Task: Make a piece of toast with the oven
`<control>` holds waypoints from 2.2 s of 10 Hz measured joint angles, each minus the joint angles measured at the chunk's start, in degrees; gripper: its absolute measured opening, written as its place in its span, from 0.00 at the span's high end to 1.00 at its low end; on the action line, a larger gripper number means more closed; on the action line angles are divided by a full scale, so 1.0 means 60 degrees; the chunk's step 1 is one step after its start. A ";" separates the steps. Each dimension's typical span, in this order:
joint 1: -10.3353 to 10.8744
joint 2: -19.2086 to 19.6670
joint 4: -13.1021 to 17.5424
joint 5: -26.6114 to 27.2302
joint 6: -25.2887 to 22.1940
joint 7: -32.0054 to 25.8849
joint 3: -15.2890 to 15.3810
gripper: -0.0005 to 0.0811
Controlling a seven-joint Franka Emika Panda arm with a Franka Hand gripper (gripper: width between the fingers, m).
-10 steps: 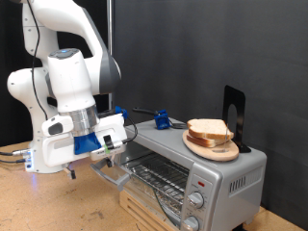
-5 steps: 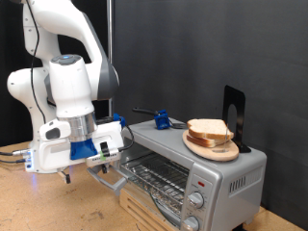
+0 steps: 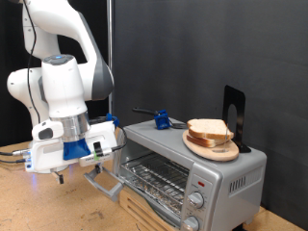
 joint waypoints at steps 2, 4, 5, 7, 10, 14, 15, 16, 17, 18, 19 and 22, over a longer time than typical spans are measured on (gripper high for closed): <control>-0.0019 0.0116 -0.0099 -0.0133 0.0112 0.0221 -0.0002 0.00; -0.0133 0.0390 -0.0101 -0.0462 0.0400 0.0623 -0.0031 0.00; -0.0188 0.0535 -0.0102 -0.0474 0.0552 0.0615 -0.0046 0.00; -0.0259 0.0762 -0.0119 -0.0440 0.0850 0.0545 -0.0072 0.00; -0.0301 0.1296 -0.0077 -0.0474 0.1339 0.0673 -0.0177 0.00; -0.0317 0.2620 0.0462 -0.0467 0.1915 0.0975 -0.0223 0.00; -0.0316 0.2977 0.0652 -0.0451 0.2033 0.1080 -0.0196 0.00; -0.0317 0.3303 0.0835 -0.0412 0.2131 0.1111 -0.0165 0.00; -0.0317 0.3590 0.1005 -0.0364 0.2226 0.1111 -0.0132 0.00; -0.0318 0.3827 0.1133 -0.0320 0.2308 0.1111 -0.0101 0.00; -0.0329 0.4017 0.1232 -0.0295 0.2397 0.1082 -0.0057 0.00; -0.0355 0.4216 0.1217 -0.0312 0.2702 0.0863 -0.0006 0.00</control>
